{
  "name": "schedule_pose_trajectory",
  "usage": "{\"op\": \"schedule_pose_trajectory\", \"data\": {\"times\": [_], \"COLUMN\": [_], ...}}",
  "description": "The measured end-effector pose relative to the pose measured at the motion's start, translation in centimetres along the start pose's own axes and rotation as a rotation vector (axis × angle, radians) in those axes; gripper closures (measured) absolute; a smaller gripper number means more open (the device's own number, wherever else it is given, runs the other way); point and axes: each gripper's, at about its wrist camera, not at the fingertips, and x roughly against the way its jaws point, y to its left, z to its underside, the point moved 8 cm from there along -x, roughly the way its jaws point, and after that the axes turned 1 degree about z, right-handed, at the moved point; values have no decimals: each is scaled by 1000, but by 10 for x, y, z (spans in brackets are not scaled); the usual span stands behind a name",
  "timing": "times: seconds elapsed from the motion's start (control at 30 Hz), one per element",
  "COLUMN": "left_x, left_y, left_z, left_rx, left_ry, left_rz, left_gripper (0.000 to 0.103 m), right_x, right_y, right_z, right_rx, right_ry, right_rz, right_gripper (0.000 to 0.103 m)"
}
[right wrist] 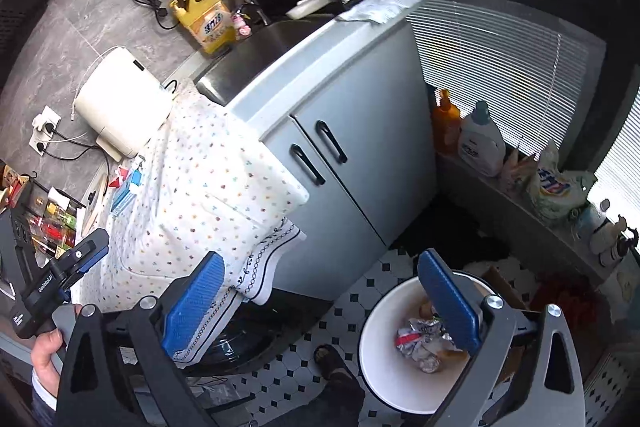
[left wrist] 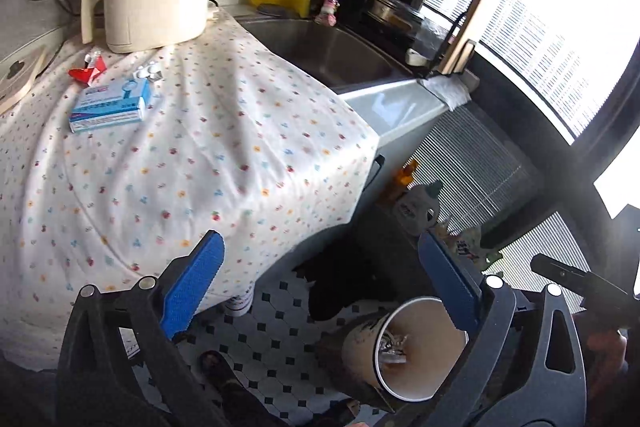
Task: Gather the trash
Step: 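Move both grippers back up to the counter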
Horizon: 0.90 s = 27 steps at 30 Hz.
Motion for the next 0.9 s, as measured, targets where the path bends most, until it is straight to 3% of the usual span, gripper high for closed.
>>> {"op": "schedule_pose_trajectory", "data": {"times": [0.27, 0.47, 0.9], "left_x": [23, 32, 11], "left_y": [87, 143, 252], "left_z": [-47, -76, -135], "left_rx": [92, 100, 95], "left_ry": [-108, -166, -175], "left_rz": [-56, -96, -116], "left_gripper": [6, 6, 7], "right_x": [-30, -56, -117], "right_y": [82, 144, 247], "right_z": [-28, -39, -63], "right_rx": [92, 159, 168], "right_ry": [3, -10, -33], "right_rz": [-41, -49, -29], "right_gripper": [8, 8, 9]}}
